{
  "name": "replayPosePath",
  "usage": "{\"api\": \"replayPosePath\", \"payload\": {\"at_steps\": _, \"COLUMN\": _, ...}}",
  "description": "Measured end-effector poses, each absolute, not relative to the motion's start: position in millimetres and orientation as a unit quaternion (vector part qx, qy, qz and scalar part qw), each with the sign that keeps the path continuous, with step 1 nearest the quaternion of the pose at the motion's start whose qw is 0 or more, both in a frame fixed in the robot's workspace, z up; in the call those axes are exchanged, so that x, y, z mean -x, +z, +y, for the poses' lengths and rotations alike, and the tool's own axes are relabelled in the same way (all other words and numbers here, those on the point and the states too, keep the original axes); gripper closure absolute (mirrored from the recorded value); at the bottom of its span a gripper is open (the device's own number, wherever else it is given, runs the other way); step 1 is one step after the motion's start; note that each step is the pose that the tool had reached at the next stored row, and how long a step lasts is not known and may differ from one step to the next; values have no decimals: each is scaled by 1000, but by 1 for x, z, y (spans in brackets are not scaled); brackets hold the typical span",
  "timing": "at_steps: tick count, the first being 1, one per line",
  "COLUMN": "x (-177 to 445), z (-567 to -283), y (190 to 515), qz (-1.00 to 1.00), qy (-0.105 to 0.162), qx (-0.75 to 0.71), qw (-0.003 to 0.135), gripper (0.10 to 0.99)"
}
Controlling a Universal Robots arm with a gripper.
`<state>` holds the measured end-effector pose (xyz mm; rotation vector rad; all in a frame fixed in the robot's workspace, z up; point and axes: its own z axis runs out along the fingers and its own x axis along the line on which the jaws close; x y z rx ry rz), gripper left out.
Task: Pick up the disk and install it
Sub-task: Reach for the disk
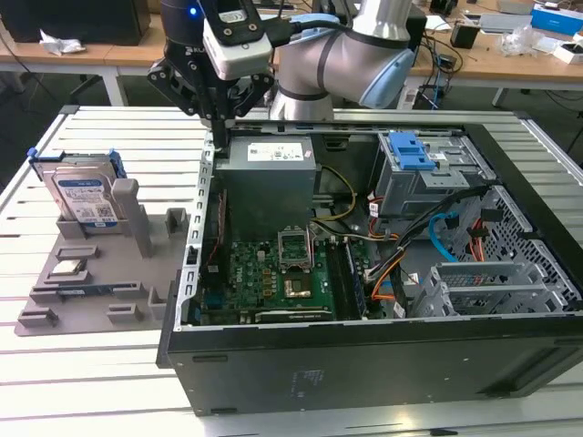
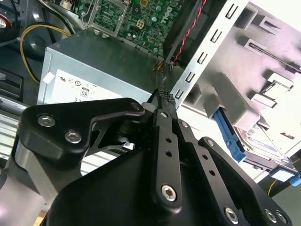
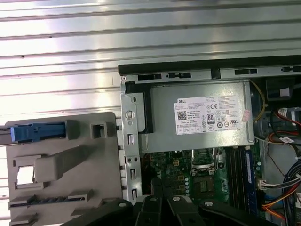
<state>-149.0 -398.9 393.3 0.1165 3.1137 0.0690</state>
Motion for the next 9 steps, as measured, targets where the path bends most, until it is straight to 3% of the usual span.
{"api": "replayPosePath", "payload": {"at_steps": 9, "x": 165, "z": -399, "y": 393, "qz": 999, "qy": 22, "qx": -37, "qw": 12, "gripper": 980}}
